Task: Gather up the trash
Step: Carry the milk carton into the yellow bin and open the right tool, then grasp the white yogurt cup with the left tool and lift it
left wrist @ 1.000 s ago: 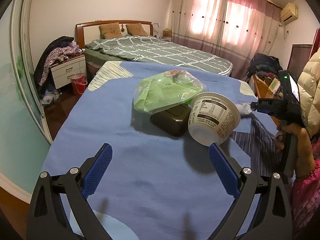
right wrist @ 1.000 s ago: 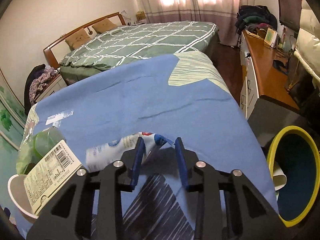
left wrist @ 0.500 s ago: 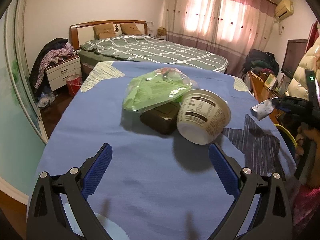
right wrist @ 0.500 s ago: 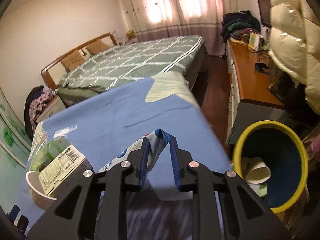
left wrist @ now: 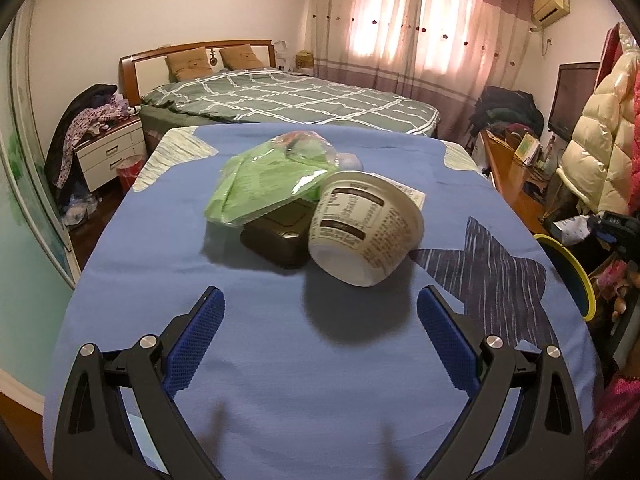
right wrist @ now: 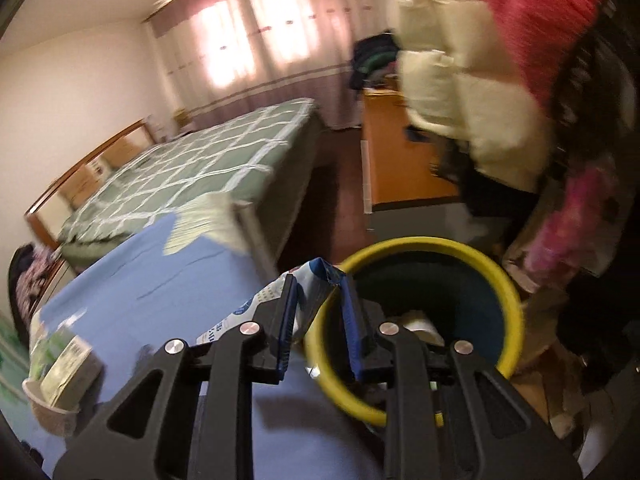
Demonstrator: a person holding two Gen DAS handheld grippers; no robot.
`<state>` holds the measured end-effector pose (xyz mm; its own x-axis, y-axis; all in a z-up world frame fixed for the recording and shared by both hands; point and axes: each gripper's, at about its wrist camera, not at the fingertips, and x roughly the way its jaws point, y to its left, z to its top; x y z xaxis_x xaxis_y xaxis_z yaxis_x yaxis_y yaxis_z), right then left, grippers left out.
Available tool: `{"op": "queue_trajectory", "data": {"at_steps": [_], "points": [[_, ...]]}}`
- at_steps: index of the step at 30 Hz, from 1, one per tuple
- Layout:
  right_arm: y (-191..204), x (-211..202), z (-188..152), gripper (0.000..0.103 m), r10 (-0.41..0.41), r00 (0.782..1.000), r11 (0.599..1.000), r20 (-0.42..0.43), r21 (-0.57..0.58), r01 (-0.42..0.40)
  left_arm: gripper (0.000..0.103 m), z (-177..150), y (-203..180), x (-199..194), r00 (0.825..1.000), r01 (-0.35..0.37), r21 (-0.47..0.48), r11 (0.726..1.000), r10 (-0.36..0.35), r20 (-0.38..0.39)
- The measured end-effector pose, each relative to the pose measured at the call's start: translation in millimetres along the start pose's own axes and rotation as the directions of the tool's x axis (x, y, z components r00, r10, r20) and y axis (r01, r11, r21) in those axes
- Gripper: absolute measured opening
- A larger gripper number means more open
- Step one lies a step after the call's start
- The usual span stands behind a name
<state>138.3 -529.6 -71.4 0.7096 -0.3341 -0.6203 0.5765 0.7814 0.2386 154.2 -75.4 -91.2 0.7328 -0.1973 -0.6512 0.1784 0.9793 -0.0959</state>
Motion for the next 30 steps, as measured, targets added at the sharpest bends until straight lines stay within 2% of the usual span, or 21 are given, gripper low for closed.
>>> {"op": "queue_trajectory", "data": {"at_steps": [7, 9, 11, 14, 19, 23, 30], "points": [[-37, 11, 4, 0.024, -0.096, 0.995, 0.993, -0.001, 0.068, 0.096, 0.096, 4, -12, 2, 1.0, 0.012, 0.029, 1.0, -0.011, -0.005], [-42, 15, 3, 0.031, -0.121, 0.993, 0.99, -0.006, 0.074, 0.121, 0.096, 5, -15, 3, 1.0, 0.017, 0.035, 0.999, -0.016, -0.007], [-47, 18, 2, 0.033, -0.14, 0.99, 0.986, -0.015, 0.087, 0.141, 0.096, 7, -18, 4, 1.0, 0.022, 0.043, 0.999, -0.021, -0.009], [-50, 19, -1, 0.041, -0.15, 0.989, 0.983, -0.017, 0.1, 0.151, 0.096, 8, -22, 5, 1.0, 0.024, 0.054, 0.998, -0.023, -0.011], [-45, 18, -7, 0.043, -0.129, 0.991, 0.987, -0.023, 0.091, 0.131, 0.096, 10, -25, 9, 1.0, 0.027, 0.067, 0.997, -0.026, -0.017], [-27, 13, -20, 0.047, -0.08, 0.997, 0.996, -0.019, 0.047, 0.08, 0.096, 15, -24, 14, 0.999, 0.035, 0.075, 0.997, -0.033, -0.018], [2, 19, -41, 0.047, -0.026, 0.998, 0.999, -0.05, -0.027, 0.024, 0.096, 33, -21, 27, 0.999, 0.036, 0.118, 0.992, -0.036, -0.005]]}}
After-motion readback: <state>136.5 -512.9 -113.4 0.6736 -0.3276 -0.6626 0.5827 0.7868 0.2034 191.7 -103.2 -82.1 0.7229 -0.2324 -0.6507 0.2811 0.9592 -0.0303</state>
